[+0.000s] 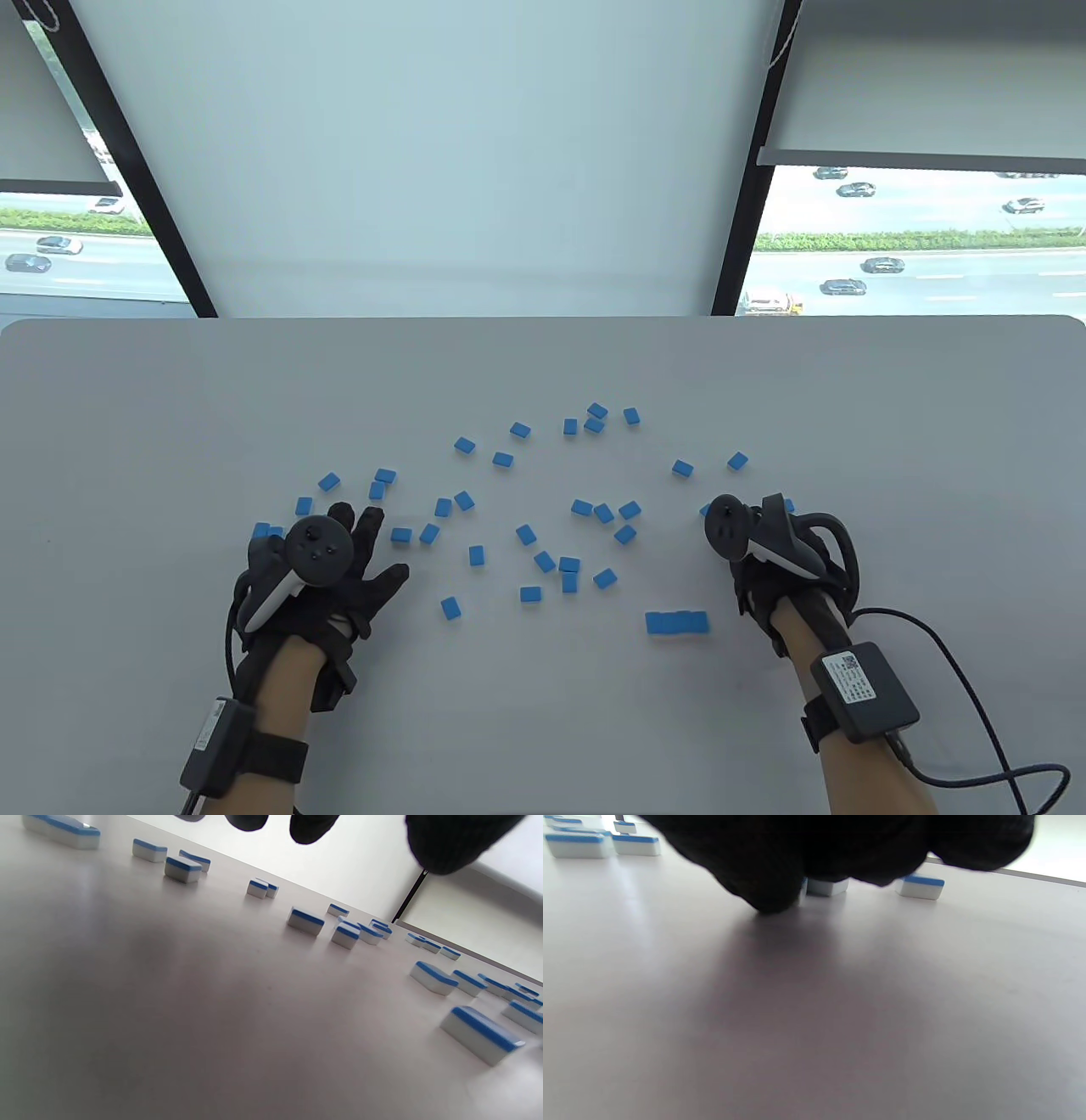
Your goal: Build mahjong tile wall
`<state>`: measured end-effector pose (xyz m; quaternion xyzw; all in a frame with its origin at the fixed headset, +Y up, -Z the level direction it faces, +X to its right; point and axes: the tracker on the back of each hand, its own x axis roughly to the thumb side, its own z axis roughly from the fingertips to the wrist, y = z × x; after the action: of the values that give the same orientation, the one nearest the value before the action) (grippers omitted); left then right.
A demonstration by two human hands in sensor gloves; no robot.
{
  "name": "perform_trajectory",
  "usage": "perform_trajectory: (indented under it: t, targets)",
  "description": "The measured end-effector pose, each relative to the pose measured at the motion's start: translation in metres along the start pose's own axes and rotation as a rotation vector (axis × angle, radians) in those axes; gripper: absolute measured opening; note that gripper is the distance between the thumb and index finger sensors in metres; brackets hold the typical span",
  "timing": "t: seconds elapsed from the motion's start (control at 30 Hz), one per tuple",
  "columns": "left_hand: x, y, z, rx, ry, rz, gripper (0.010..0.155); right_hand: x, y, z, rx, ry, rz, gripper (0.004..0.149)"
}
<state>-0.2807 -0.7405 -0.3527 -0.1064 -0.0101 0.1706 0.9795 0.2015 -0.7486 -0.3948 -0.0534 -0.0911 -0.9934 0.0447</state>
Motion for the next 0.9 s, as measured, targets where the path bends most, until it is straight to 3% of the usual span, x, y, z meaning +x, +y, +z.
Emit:
perform_trajectory:
  t: [0.27,0.63,0.9]
  targets:
    - [0.001,0.003,0.002,0.011,-0.004,0.008,0.084,-0.004,-0.007,0.005,-0.027,-0.012,-0.069,0.056]
    - [0.002,0.005,0.003,0.021,-0.009,0.009,0.084,0.007,-0.039,0.045,-0.093,-0.085,-0.082,0.057]
    - [0.001,0.005,0.003,0.022,-0.003,0.003,0.084,0.011,-0.033,0.068,-0.079,-0.108,-0.140,0.058]
